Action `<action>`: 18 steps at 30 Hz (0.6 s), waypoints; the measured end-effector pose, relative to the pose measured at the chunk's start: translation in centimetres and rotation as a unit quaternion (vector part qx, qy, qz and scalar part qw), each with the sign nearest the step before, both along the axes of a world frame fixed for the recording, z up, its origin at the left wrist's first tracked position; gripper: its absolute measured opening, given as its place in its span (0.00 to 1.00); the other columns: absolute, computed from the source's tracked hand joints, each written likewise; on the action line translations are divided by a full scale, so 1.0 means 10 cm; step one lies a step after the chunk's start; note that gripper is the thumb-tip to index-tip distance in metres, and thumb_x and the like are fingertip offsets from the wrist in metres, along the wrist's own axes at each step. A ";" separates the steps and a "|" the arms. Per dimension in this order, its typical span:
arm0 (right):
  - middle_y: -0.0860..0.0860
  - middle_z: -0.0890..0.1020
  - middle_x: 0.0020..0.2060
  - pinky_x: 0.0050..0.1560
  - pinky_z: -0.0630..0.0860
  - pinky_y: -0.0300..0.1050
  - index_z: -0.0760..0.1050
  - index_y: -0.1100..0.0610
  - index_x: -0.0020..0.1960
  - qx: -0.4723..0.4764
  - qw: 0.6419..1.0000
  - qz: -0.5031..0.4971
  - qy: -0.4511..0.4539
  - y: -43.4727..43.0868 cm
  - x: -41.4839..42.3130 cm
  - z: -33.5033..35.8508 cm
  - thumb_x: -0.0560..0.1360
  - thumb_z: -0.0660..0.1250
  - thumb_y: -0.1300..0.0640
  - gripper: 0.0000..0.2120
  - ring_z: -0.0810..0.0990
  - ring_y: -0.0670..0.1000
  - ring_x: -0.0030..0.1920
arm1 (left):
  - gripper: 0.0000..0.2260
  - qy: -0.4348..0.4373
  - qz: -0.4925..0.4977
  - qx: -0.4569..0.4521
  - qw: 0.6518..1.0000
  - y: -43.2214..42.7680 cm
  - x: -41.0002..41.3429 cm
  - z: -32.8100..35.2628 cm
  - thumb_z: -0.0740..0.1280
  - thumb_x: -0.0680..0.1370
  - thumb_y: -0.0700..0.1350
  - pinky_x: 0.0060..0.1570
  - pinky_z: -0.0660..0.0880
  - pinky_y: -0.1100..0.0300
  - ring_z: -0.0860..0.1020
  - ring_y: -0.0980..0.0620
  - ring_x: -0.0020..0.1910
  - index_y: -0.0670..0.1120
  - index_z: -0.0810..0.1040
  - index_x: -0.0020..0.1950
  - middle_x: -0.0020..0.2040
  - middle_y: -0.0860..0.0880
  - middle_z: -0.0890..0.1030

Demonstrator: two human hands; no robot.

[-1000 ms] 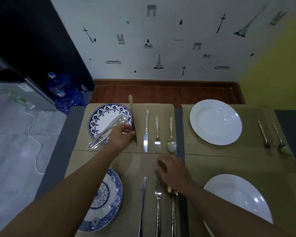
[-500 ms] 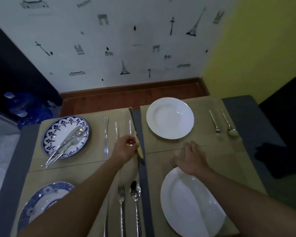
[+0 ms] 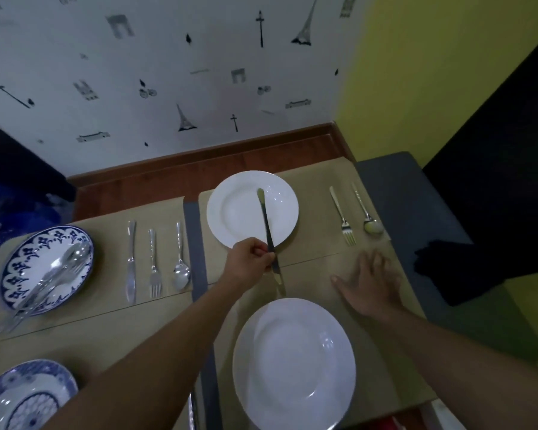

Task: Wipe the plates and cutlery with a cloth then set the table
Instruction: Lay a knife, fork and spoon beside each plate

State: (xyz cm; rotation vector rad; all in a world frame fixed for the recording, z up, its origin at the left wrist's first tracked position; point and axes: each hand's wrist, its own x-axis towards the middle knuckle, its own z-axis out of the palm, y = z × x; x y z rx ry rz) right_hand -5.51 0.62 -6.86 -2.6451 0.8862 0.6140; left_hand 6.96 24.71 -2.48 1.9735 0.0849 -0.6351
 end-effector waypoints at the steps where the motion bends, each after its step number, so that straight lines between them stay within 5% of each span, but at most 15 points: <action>1: 0.57 0.40 0.83 0.81 0.43 0.63 0.42 0.54 0.84 -0.012 1.000 0.000 -0.005 -0.08 -0.05 -0.03 0.75 0.54 0.24 0.51 0.40 0.59 0.83 | 0.03 0.000 -0.003 0.002 1.000 -0.11 0.01 -0.01 0.73 0.76 0.37 0.49 0.83 0.47 0.84 0.44 0.43 0.41 0.81 0.48 0.40 0.44 0.82; 8: 0.58 0.38 0.83 0.81 0.39 0.62 0.35 0.55 0.83 -0.056 0.997 0.019 -0.053 -0.26 -0.22 -0.31 0.72 0.43 0.19 0.54 0.37 0.59 0.83 | 0.03 -0.010 -0.047 0.019 0.999 -0.74 0.04 -0.12 0.73 0.76 0.40 0.50 0.83 0.48 0.84 0.47 0.43 0.45 0.80 0.47 0.40 0.48 0.81; 13: 0.61 0.49 0.83 0.81 0.47 0.64 0.46 0.58 0.84 -0.095 0.990 0.031 -0.103 -0.27 -0.28 -0.46 0.73 0.42 0.20 0.53 0.47 0.62 0.83 | 0.03 -0.017 -0.074 0.051 0.996 -1.11 0.09 -0.29 0.73 0.77 0.42 0.54 0.82 0.49 0.82 0.51 0.44 0.48 0.80 0.47 0.40 0.51 0.80; 18: 0.60 0.49 0.83 0.81 0.47 0.64 0.47 0.57 0.84 -0.113 0.987 0.033 -0.107 -0.28 -0.28 -0.50 0.74 0.42 0.20 0.52 0.46 0.60 0.83 | 0.03 -0.003 -0.060 0.078 0.995 -1.42 0.18 -0.46 0.74 0.76 0.44 0.55 0.81 0.49 0.83 0.47 0.46 0.49 0.80 0.45 0.41 0.48 0.83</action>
